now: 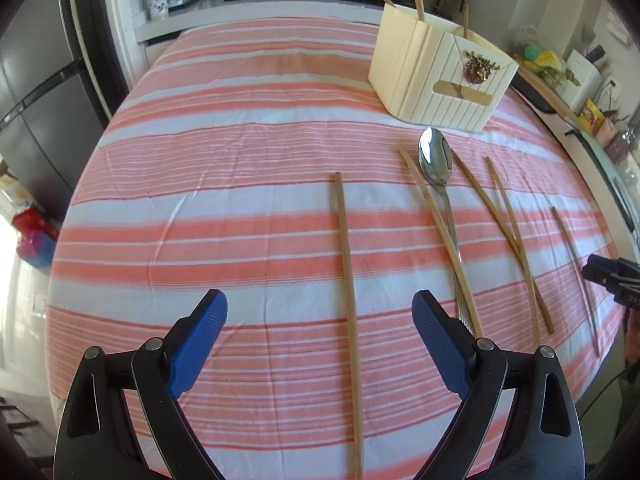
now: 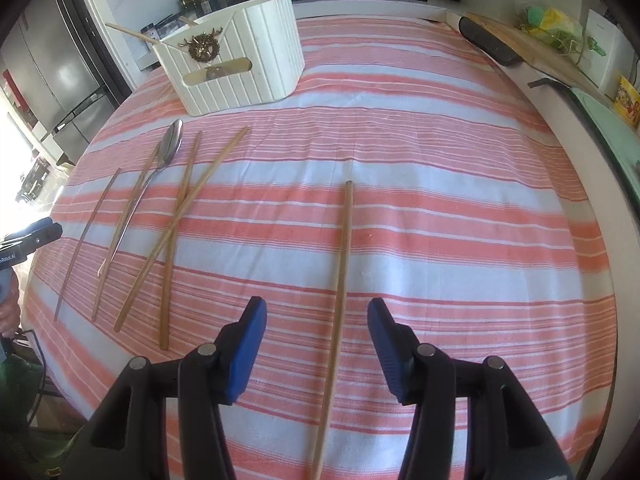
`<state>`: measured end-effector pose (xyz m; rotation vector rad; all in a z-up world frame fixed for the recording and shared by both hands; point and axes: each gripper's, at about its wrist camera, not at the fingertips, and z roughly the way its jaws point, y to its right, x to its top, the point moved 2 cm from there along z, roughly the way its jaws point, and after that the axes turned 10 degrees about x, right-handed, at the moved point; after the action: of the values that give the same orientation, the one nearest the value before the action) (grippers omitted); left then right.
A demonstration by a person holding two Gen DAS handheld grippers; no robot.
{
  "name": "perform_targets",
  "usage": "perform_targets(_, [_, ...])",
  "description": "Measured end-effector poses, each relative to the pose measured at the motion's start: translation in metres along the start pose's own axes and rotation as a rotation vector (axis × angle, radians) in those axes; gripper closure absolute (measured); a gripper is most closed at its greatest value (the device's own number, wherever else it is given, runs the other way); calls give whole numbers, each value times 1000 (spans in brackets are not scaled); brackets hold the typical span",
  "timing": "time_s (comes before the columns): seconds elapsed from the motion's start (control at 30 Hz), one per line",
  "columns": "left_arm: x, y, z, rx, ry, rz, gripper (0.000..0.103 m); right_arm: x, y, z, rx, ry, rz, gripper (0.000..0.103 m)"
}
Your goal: Organize utensils
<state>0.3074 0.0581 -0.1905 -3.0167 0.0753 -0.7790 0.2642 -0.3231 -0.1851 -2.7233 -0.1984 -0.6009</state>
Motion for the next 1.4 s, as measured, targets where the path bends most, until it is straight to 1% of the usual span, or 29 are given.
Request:
perform_targets(0.1, [4,5,16,10,-34,12,16,8,0,7,-2,-16,-3,49])
perform_targets(0.27, [15,15,34,70,-44,80,21,24,12,17,12,-38,36,49])
perform_targets(0.3, [17,15,37,70,-48,88,22,26,14,20,11,-45,40,49])
perform_targets(0.37, [22,16,45,71,-67,101,28,32,16,27,0,-66,35,49])
perform_targets(0.43, [29,16,49,73,-62,114,29,37,15,35,-17,-88,13,49])
perform_targets(0.5, [37,17,53,68,-73,119,33,44,12,42,-42,-100,-21,49])
perform_targets(0.53, [41,17,54,61,-78,118,40,49,10,45,-54,-106,-35,49])
perform_targets(0.57, [45,18,54,61,-83,119,50,53,9,48,-67,-111,-49,50])
perform_targets(0.6, [48,19,55,64,-87,117,56,57,7,51,-83,-118,-61,52])
perform_targets(0.63, [51,20,56,62,-89,112,73,61,5,54,-100,-126,-72,54])
perform_targets(0.67, [53,22,56,52,-93,105,85,64,3,55,-111,-128,-79,62])
perform_targets(0.7, [54,24,57,49,-92,104,89,67,2,57,-113,-128,-80,75])
perform_targets(0.73, [56,27,57,59,-85,108,95,70,2,58,-114,-127,-77,80])
perform_targets(0.77, [56,29,58,78,-72,116,97,72,2,58,-123,-122,-73,89])
perform_targets(0.8, [57,30,57,88,-61,117,98,74,2,59,-128,-116,-72,95])
perform_targets(0.83, [57,30,57,91,-54,109,99,76,2,60,-126,-110,-74,96])
perform_targets(0.9, [57,26,49,66,-40,71,99,80,3,59,-116,-91,-67,97])
perform_targets(0.97, [57,22,30,47,8,41,99,81,0,50,-88,-45,-65,97])
perform_targets(1.03, [56,18,2,37,77,31,99,83,-7,31,-67,21,-77,97])
perform_targets(1.27, [52,15,-109,-43,304,21,99,85,-50,-61,30,251,-159,97])
perform_targets(1.33, [50,13,-132,-65,354,18,99,85,-60,-85,47,311,-187,97])
perform_targets(1.4, [52,11,-147,-83,394,13,99,82,-73,-106,58,363,-214,97])
